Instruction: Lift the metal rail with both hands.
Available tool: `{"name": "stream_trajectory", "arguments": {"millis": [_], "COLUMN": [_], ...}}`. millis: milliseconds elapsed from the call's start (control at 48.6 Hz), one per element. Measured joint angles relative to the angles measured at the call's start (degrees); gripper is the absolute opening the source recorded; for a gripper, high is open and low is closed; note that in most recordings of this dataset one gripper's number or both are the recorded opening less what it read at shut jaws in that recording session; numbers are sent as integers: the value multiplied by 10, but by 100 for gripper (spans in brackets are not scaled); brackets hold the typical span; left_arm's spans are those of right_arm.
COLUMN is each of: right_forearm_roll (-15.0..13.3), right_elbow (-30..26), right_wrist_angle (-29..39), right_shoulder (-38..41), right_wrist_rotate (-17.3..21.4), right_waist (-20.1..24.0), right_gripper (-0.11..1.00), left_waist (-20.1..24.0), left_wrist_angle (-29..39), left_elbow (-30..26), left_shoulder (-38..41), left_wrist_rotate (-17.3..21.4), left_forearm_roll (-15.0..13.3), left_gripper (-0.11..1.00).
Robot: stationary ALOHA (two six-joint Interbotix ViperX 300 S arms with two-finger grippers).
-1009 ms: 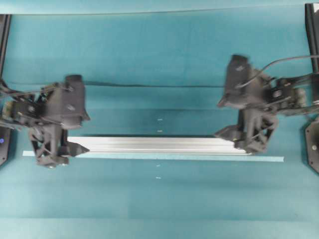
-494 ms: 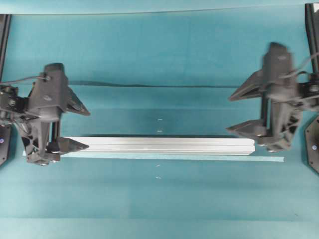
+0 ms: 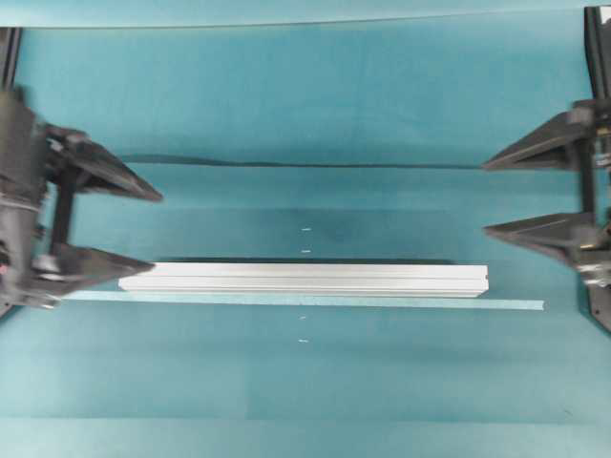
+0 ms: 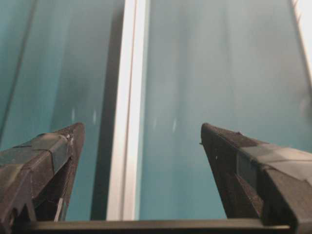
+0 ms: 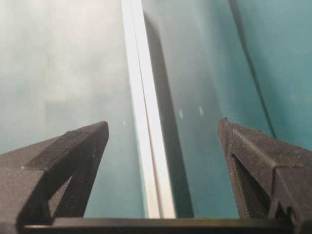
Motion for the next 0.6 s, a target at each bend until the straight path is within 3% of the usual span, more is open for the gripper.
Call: {"name": "stream_trajectory", "arguments": {"millis": [206,597], "right_forearm_roll": [0,0], "right_elbow": [2,12], "right_wrist_angle": [-12,-79], "right_shoulder": [-34,-71], "right_wrist_rotate": [-1,-3], "right_waist": [0,1], "right_gripper": [94,94], "left_waist": [1,0], "left_wrist_angle": [-41,-50], "left_elbow": [8,9], "left_shoulder": [-57,-118], "left_wrist_rotate": [-4,-4], "left_forearm_roll": [1,1], "left_gripper": [95,95]}}
